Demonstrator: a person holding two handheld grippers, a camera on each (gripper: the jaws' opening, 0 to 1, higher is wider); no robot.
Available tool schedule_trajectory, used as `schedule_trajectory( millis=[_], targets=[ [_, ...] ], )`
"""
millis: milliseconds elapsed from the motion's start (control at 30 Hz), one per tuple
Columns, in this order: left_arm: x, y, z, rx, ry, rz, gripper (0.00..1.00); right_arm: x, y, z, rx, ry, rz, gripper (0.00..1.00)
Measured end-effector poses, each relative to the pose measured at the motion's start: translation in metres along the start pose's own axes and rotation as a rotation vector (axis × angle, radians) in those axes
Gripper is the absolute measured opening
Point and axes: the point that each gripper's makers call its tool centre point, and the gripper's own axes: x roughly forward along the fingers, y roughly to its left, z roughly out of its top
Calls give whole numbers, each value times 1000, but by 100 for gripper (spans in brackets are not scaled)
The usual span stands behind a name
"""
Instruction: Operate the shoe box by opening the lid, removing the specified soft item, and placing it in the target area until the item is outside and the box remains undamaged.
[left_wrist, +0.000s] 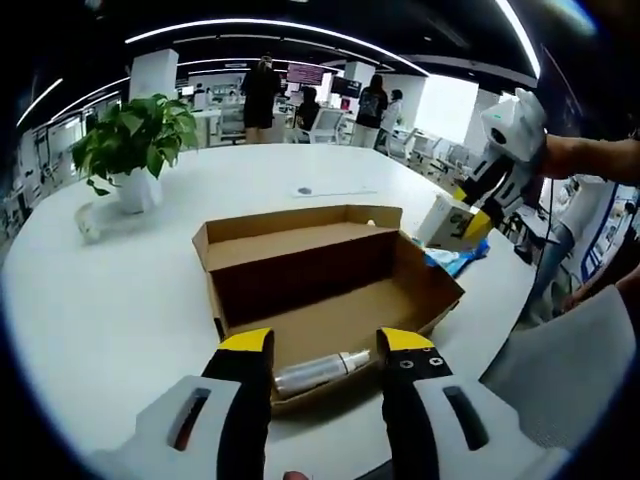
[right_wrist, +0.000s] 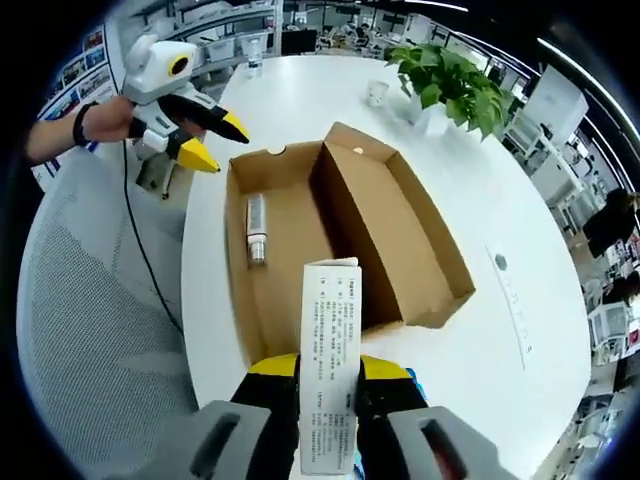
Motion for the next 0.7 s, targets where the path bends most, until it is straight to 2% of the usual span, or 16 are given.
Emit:
schedule_trajectory(
  millis=[300,700],
  targets=[
    [8,-14,1,15,10,-17,43,-2,1,-63,60,47,-17,17],
    [17,-14,13,-6,-3,8,43,-7,-3,-120,127,79,-25,17]
  ],
)
